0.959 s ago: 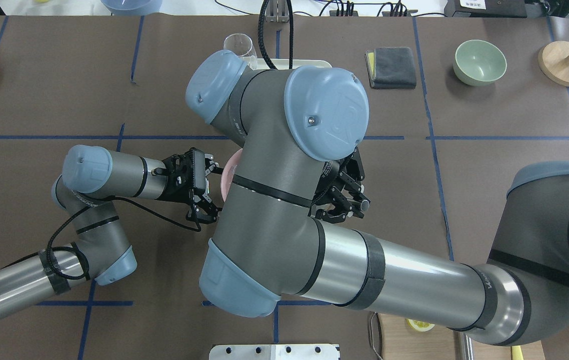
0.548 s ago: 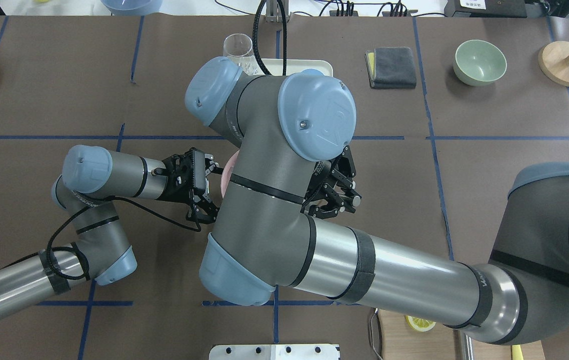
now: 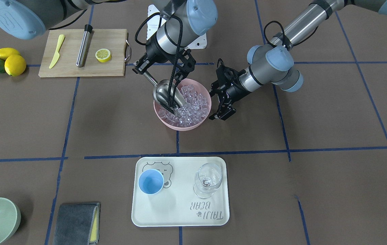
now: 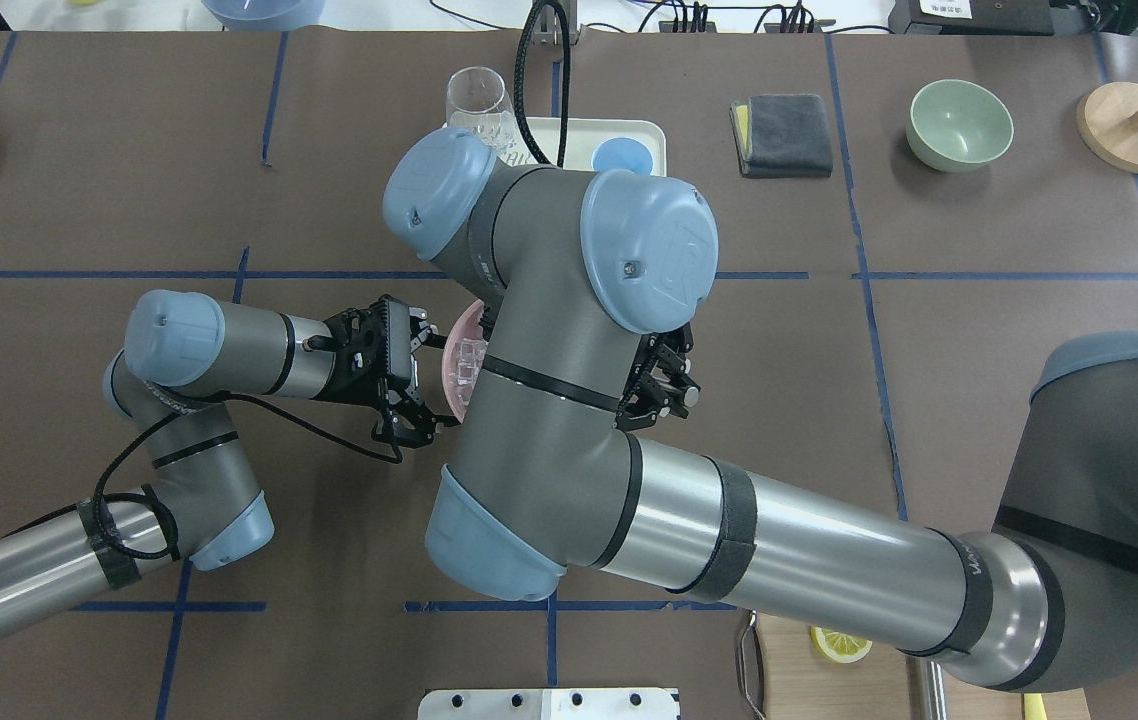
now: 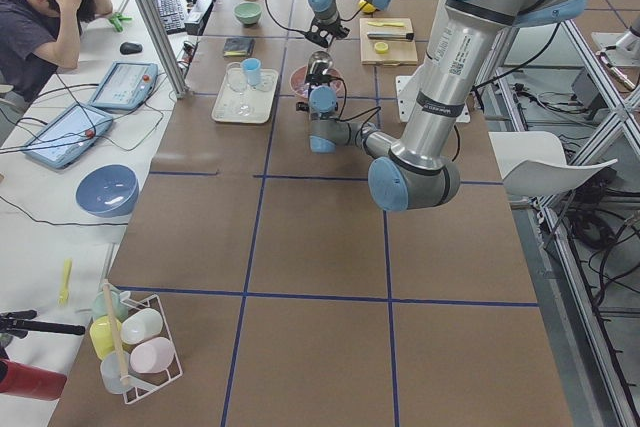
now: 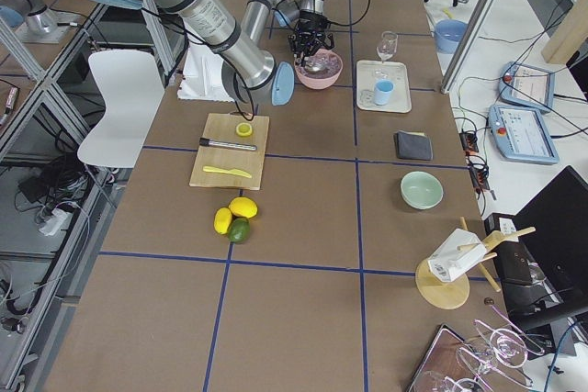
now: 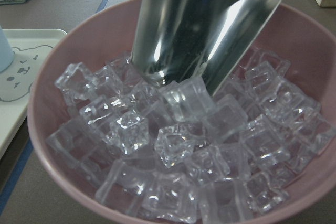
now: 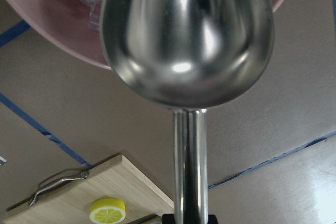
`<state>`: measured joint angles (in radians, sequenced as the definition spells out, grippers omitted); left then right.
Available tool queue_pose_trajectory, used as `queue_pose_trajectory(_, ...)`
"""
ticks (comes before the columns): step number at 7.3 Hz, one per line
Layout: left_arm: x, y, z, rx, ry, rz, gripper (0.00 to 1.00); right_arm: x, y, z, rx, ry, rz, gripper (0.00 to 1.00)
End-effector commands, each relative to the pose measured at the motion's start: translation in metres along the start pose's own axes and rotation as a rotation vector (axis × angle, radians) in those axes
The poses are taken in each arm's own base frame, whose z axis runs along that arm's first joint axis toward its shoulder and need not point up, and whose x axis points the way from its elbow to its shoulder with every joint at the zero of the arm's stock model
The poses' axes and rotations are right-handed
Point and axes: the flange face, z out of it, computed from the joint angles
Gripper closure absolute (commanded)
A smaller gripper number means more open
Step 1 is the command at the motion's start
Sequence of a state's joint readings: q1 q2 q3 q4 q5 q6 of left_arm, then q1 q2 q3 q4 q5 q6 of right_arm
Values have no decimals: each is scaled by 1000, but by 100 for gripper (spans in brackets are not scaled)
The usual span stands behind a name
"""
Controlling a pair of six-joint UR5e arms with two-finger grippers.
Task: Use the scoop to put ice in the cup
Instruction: 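Lower the scoop into the ice cubes with the right gripper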
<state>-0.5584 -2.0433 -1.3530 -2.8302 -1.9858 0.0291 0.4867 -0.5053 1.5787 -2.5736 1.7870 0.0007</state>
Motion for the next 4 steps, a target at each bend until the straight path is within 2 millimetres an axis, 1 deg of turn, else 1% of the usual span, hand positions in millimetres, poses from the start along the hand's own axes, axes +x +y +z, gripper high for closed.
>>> queue_pose_trajectory(1,0,0,0,0,-1,0,0,-7,-12,12,30,-2,9,100)
queue_pose_trajectory(3,0,0,0,0,-1,0,0,-15,-21,31,70,-6,11,100)
queue_pose_trajectory(4,0,-1,0,1,-1,1,0,-14,-24,42,102,-7,3,100)
